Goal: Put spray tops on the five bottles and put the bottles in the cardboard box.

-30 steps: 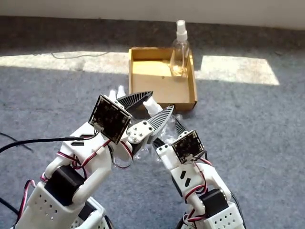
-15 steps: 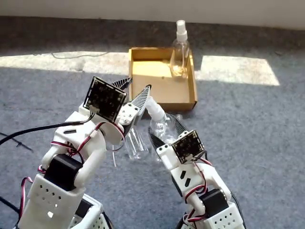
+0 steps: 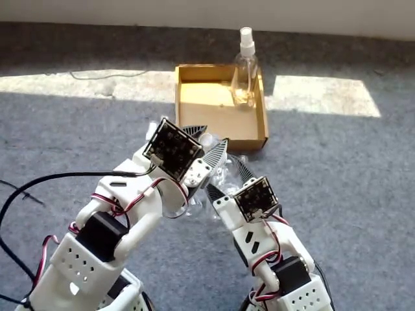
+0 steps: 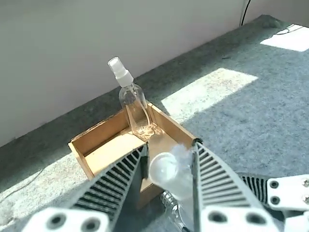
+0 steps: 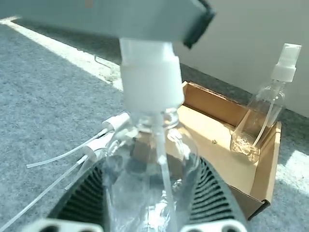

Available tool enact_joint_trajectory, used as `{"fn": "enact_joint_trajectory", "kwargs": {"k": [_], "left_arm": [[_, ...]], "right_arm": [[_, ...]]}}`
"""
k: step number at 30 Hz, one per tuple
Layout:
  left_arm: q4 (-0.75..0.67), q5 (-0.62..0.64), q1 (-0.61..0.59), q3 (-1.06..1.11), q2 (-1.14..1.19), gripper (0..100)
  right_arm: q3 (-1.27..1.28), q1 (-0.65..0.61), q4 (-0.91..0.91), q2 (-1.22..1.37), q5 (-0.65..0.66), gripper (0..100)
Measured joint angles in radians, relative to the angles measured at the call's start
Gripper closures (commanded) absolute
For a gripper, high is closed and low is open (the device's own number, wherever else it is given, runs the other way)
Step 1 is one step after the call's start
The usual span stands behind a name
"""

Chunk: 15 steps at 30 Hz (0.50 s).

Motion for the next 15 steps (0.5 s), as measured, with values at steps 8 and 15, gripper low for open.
{"fn": "enact_joint_trajectory", "kwargs": {"k": [8, 15], "left_arm": [[-0.012, 0.000, 0.015, -0.029, -0.002, 86], [-0.012, 0.000, -0.018, -0.106, -0.002, 86]], "right_arm": [[0.000, 0.000, 0.000, 0.000, 0.000, 99.5], [0.000, 0.000, 0.000, 0.000, 0.000, 99.5]]}}
